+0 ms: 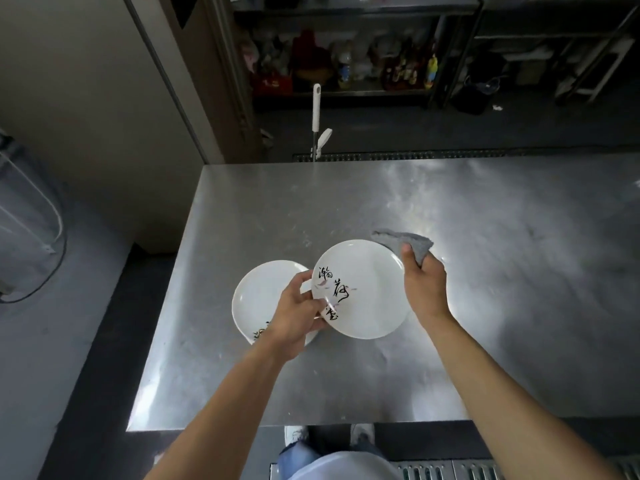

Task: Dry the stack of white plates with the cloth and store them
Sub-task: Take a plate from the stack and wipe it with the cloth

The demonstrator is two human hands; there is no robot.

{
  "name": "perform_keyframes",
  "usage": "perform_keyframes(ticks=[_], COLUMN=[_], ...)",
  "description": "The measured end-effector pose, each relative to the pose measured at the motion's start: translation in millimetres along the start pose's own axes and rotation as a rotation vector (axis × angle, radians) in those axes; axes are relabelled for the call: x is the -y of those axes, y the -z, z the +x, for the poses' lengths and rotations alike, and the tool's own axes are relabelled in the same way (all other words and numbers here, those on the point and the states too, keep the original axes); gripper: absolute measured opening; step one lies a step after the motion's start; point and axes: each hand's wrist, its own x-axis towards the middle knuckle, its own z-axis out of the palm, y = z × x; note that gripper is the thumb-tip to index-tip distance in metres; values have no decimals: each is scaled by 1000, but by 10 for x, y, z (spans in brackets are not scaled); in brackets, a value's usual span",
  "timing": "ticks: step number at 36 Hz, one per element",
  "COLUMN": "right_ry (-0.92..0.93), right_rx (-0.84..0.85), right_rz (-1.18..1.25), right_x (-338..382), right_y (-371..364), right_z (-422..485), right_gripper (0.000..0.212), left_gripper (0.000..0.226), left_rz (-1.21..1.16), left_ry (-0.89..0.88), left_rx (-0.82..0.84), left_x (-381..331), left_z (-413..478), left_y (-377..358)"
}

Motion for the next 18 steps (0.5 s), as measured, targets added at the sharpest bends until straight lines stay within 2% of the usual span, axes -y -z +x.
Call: perform_keyframes(ticks=[2,7,13,18], right_ry=[-9,-19,-75,-117], right_rx=[-23,-68,-5,40], right_rz=[-12,-22,-48,-81], right_x=[-65,-292,-605,-926], right_y=[164,562,813,868], right_z=[63,154,147,48], right_gripper=[36,53,51,46], left_gripper=[50,51,51,53], left_rz=[-2,53,153,182], left_ry=[10,31,136,230], left_rx=[0,1,0,-85], left_x=[60,277,647,994], left_z=[18,51,116,212], left_y=[-177,-544,-839,-1009])
